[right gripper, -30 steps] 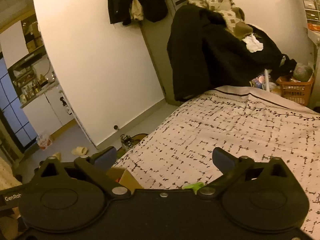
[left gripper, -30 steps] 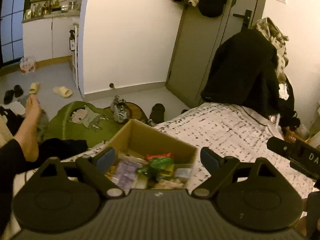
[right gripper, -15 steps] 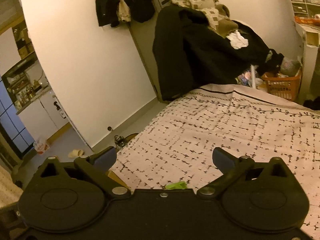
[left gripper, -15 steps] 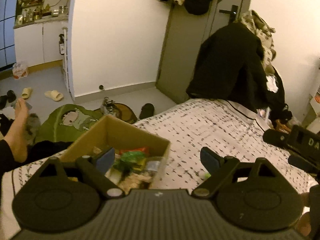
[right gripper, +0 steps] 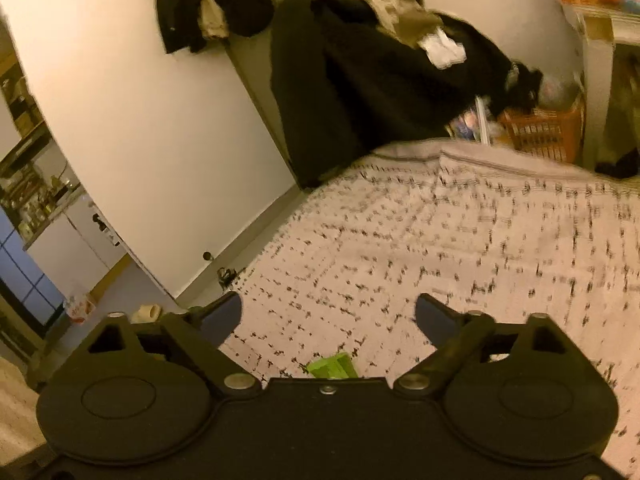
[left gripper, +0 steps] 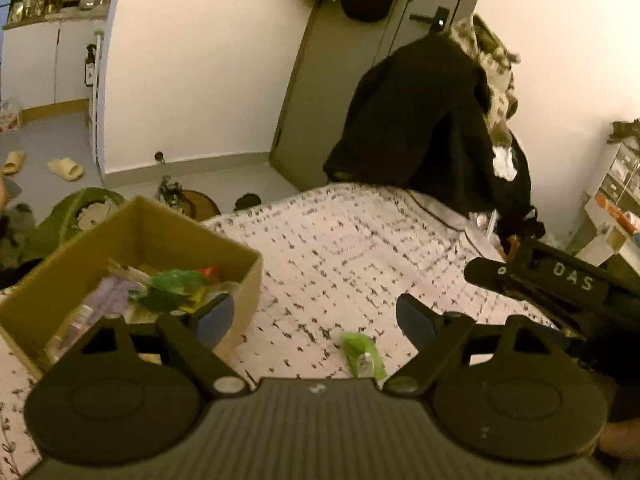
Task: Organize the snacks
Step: 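Withdraw both tools from the box toward the last green packet, then close the right tool on the lime-green packet, then carry the lime-green packet over the box and open the right tool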
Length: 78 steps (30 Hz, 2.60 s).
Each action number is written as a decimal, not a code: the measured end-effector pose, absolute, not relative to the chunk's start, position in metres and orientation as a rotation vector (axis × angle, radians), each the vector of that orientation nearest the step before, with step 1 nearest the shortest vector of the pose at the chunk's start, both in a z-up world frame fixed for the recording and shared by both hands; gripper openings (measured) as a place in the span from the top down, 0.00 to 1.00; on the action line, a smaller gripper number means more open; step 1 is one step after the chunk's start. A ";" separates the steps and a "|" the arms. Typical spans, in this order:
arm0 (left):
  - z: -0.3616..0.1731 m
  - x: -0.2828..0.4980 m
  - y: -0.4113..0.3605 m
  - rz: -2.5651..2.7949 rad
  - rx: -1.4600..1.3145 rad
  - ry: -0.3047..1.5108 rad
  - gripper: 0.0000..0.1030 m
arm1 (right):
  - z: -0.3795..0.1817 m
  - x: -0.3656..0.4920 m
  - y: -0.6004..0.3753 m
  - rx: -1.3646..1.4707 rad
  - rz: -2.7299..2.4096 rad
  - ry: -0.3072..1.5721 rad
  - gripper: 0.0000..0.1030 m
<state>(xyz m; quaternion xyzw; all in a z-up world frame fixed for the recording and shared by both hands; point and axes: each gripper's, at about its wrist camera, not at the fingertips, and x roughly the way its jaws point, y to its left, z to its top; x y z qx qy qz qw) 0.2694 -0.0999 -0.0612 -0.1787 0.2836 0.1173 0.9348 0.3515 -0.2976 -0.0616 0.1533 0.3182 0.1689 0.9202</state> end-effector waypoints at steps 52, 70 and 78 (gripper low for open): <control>-0.154 0.316 -0.104 0.171 -0.409 0.754 0.44 | -0.156 0.393 -0.258 0.301 0.364 0.940 0.80; -0.084 0.276 -0.100 0.136 -0.401 0.649 0.44 | -0.093 0.359 -0.260 0.399 0.526 0.798 0.81; -0.068 0.253 -0.082 0.178 -0.398 0.643 0.44 | -0.074 0.346 -0.239 0.406 0.608 0.755 0.81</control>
